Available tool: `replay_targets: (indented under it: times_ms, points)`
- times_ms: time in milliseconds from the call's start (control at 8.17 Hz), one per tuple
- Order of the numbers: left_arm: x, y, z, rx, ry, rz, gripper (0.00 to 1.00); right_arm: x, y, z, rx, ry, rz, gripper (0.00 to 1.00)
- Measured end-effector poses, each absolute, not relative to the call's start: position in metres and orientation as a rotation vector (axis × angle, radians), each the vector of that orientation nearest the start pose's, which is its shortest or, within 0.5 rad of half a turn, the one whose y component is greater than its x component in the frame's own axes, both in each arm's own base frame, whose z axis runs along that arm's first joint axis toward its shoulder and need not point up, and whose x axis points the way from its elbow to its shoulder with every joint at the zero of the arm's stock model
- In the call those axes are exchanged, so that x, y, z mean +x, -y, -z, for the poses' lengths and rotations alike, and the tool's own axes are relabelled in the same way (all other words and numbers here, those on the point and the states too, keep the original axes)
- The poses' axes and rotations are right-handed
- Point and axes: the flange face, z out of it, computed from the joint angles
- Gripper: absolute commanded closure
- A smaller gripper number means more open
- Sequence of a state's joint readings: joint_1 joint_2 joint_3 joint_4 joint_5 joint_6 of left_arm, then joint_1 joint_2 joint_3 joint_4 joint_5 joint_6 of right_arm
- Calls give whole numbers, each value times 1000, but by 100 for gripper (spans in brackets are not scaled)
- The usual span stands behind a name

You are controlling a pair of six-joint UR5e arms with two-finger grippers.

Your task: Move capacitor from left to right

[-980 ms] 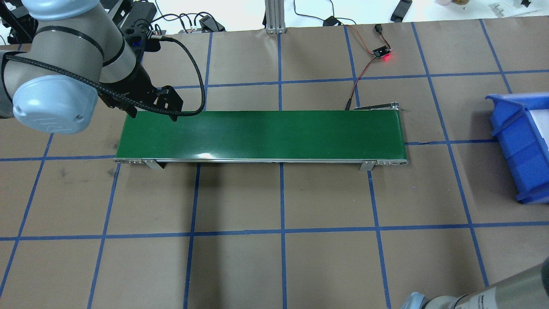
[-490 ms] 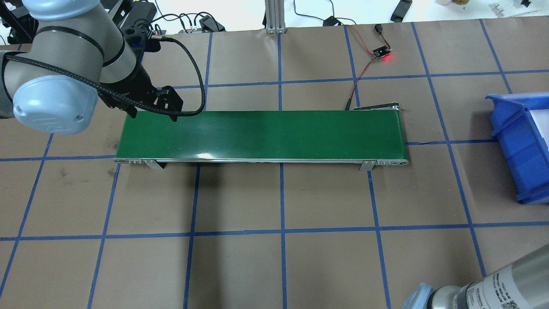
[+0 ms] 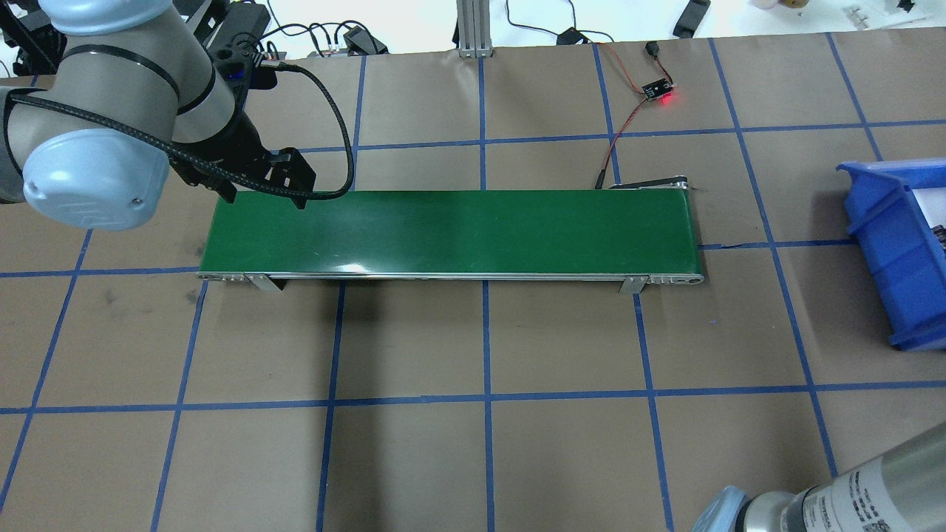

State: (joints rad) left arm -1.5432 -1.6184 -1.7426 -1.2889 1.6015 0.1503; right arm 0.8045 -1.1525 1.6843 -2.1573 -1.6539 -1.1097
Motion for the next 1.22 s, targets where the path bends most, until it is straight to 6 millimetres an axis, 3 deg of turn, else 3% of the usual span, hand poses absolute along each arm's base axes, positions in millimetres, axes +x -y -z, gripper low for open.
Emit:
replay_targets:
  times_ms: [245,367,490,735,857,1224]
  points:
    - [-116,512,-409,187,-3098,94,0,-319,519,-318,-537,-3198,-3,0]
    - [-116,512,-409,186,-3098,95,0,-295,510,-357,-500,-3183,18,0]
    - [-116,512,-409,186,-3098,95,0,-257,504,-396,-461,-3172,27,0]
    - [-116,513,-410,186,-3098,97,0,-154,505,-463,-366,-3166,35,0]
    - [-116,513,-411,178,-3099,102,0,-92,508,-483,-324,-3164,36,0]
    - [-116,514,-413,169,-3099,106,0,96,497,-503,-225,-3166,72,0]
